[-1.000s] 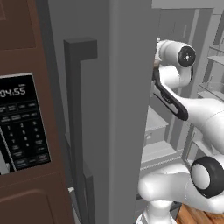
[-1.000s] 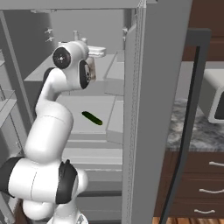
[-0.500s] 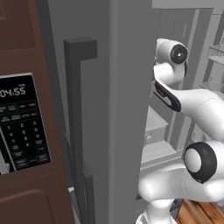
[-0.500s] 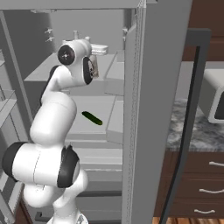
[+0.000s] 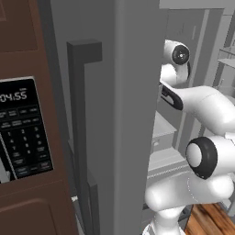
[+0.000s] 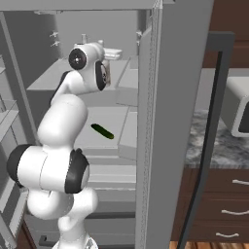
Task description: Place the liquors on the top shelf of the fridge to keep them out of children's reach, and place the cucumber on lower shelves for easy access.
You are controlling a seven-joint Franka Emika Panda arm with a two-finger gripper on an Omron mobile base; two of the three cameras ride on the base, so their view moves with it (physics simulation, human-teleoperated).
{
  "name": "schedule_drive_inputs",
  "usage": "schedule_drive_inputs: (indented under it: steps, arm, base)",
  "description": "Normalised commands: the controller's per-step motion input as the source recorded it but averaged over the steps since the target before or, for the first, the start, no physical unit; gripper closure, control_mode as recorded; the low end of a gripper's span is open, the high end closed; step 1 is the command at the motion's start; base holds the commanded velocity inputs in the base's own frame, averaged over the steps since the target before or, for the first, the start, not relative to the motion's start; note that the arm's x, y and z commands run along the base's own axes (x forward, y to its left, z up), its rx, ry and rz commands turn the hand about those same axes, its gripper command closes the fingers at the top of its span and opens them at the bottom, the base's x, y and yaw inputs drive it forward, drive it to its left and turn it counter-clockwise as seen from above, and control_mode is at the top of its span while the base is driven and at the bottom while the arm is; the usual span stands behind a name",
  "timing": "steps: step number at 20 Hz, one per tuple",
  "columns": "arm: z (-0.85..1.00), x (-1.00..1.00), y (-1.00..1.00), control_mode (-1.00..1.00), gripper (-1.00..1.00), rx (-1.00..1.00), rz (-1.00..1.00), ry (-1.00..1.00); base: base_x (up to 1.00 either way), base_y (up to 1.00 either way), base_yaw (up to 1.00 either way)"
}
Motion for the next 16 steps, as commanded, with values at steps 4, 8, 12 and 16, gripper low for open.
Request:
schedule_drive_inputs:
  steps: [4,8,12,16]
  arm:
    - [-0.15,0.35,0.00,-1.00,1.00,0.00,-0.01,0.00]
    - [-0.11,0.34,0.00,-1.00,1.00,0.00,-0.01,0.00]
    - [-0.10,0.31,-0.02,-1.00,1.00,0.00,-0.01,0.00]
    - [-0.11,0.23,-0.02,-1.00,-1.00,0.00,0.00,0.00]
  base:
    - [0.00,0.00,0.00]
    - [0.00,0.00,0.00]
    - [0.00,0.00,0.00]
    - [0.00,0.00,0.00]
